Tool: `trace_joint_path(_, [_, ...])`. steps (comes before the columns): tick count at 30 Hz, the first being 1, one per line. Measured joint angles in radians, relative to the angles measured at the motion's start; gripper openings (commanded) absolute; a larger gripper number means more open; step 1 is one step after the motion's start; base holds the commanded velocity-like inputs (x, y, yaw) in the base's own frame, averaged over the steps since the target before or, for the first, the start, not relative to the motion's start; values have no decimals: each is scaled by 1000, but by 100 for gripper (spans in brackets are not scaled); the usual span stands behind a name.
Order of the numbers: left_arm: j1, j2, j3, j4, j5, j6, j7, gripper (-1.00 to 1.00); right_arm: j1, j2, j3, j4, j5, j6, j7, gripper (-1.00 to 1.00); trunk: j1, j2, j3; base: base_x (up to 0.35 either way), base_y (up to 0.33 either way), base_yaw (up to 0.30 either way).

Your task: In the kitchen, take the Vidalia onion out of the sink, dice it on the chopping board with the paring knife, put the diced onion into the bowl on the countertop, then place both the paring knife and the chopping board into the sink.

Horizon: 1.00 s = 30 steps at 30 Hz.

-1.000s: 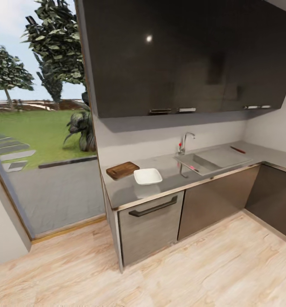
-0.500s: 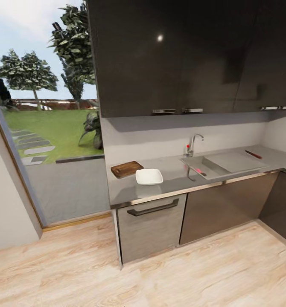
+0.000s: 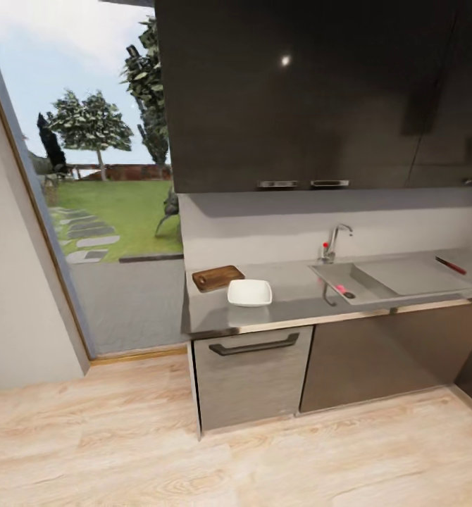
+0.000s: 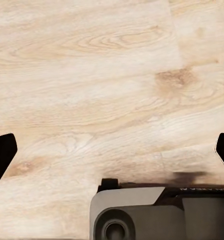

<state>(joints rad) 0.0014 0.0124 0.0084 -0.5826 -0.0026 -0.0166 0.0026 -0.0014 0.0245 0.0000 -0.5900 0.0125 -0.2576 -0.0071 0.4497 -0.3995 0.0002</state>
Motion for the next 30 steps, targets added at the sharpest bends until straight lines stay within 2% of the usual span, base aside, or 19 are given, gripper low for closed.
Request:
trace_joint_path(26, [0, 0, 0, 1, 1, -1, 0, 100, 0, 0, 0, 0, 0, 0, 0, 100, 0, 0, 0, 0, -340, 251])
trace_joint_path(30, [0, 0, 0, 1, 1, -1, 0, 100, 0, 0, 0, 0, 0, 0, 0, 100, 0, 0, 0, 0, -340, 128])
